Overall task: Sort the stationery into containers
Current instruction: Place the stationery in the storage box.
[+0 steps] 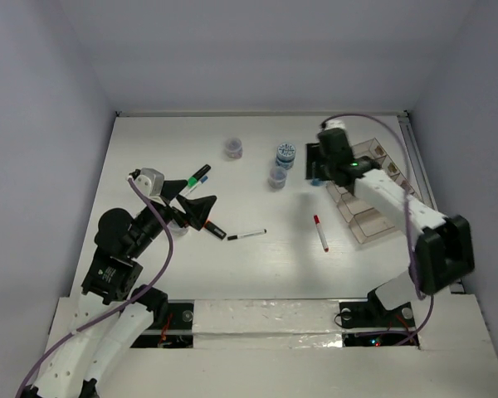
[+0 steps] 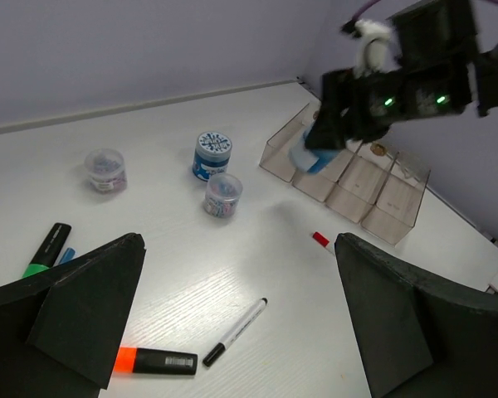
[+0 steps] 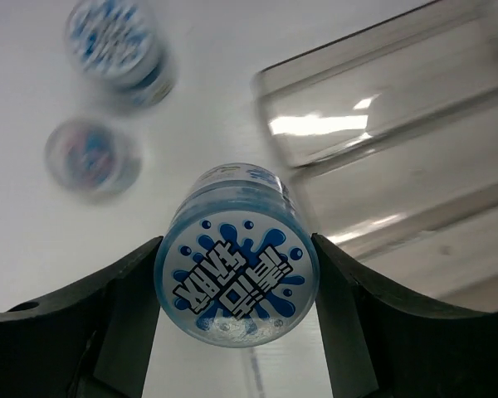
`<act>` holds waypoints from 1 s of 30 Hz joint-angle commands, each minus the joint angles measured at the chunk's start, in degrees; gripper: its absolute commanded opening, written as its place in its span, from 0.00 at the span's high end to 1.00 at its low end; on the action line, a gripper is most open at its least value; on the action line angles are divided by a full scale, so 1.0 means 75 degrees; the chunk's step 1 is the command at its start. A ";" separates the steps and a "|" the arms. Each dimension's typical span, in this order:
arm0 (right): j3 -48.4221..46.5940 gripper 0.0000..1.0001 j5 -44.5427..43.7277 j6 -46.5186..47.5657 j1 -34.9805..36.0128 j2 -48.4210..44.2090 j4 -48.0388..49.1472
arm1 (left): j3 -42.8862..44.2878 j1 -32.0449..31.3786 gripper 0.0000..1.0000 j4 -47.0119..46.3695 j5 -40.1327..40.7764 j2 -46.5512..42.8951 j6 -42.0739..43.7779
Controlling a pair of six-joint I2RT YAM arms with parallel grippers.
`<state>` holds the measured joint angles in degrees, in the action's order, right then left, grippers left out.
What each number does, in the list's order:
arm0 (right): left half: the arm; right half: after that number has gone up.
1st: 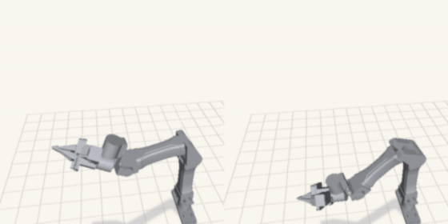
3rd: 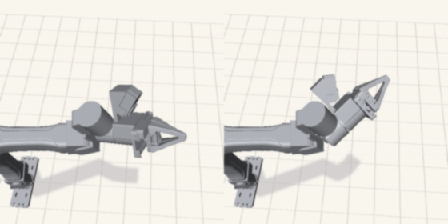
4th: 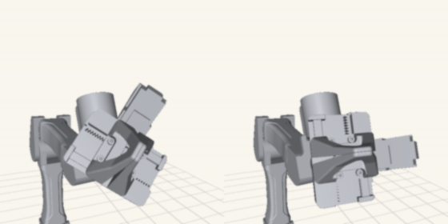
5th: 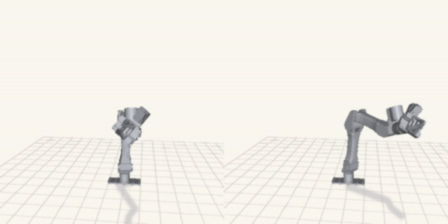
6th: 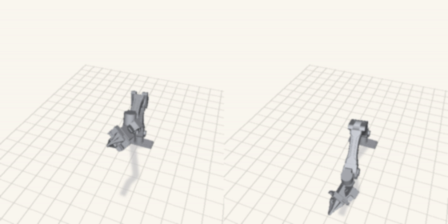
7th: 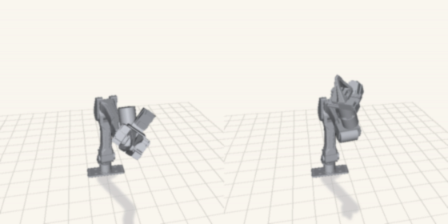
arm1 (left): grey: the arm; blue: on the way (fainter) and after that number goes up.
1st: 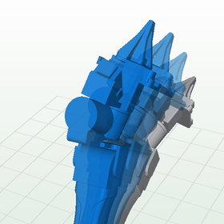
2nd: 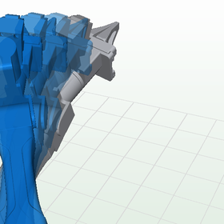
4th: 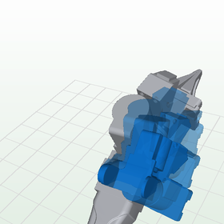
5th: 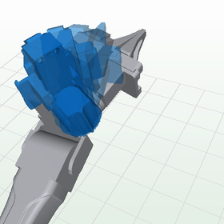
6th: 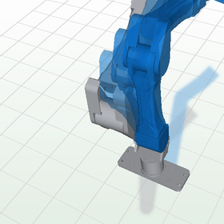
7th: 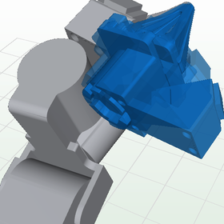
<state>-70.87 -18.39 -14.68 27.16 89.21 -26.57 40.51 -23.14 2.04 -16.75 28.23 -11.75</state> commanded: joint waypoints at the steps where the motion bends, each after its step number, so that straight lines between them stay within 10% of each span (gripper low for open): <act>1: 0.0670 0.68 -0.0759 -0.0211 -0.1530 -0.1544 0.0355 | 0.0059 -0.0172 0.01 -0.0308 -0.0134 -0.0143 0.0102; 12: 0.1633 0.67 -0.0466 -0.0738 -0.4287 -0.2123 0.0834 | 0.0071 -0.0923 0.01 -0.0284 0.0101 -0.0143 0.0125; 30: 0.1118 0.66 -0.0149 -0.0692 -0.5027 -0.1113 0.1246 | 0.0130 -0.1322 0.01 -0.0062 0.0370 -0.0190 0.0242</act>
<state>-58.59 -19.46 -19.31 -10.44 81.19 -22.09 40.51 -32.60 3.09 -14.39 26.76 -10.72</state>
